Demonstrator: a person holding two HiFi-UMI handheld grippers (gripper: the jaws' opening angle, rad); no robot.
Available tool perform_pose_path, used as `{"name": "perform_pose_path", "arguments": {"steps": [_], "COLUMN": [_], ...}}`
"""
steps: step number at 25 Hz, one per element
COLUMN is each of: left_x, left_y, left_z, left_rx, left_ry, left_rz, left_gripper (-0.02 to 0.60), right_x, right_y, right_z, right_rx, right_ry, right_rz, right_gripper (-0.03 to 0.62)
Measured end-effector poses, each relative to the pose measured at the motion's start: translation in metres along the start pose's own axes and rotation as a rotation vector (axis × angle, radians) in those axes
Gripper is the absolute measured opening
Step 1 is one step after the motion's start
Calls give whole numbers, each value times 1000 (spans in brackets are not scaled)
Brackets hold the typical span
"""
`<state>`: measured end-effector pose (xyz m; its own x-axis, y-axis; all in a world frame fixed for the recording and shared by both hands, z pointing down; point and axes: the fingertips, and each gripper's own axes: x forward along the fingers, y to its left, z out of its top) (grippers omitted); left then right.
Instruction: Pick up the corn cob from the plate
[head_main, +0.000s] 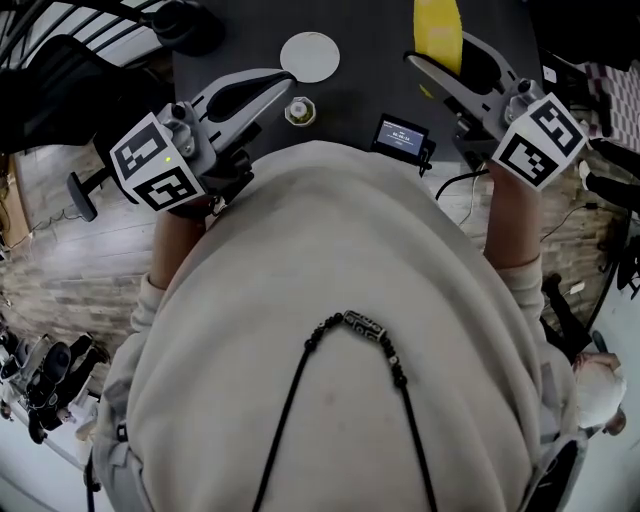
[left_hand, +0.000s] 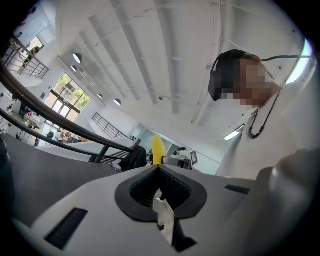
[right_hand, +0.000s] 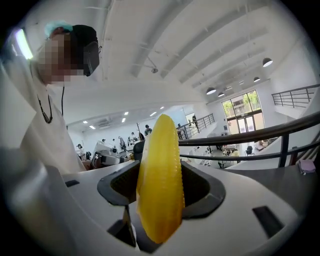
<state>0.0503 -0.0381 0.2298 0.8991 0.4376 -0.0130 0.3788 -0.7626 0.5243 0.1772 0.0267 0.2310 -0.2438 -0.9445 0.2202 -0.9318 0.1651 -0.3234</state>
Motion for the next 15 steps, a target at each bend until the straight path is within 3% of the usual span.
{"name": "perform_pose_path", "arguments": {"steps": [15], "left_x": [-4], "left_y": [-2], "left_z": [0], "left_rx": [19], "left_ry": [-33], "left_rz": [29], "left_gripper": [2], "right_x": [6], "right_y": [9], "right_z": [6], "right_rx": [-20], "right_ry": [-15], "right_rz": [54], "right_gripper": [259]}}
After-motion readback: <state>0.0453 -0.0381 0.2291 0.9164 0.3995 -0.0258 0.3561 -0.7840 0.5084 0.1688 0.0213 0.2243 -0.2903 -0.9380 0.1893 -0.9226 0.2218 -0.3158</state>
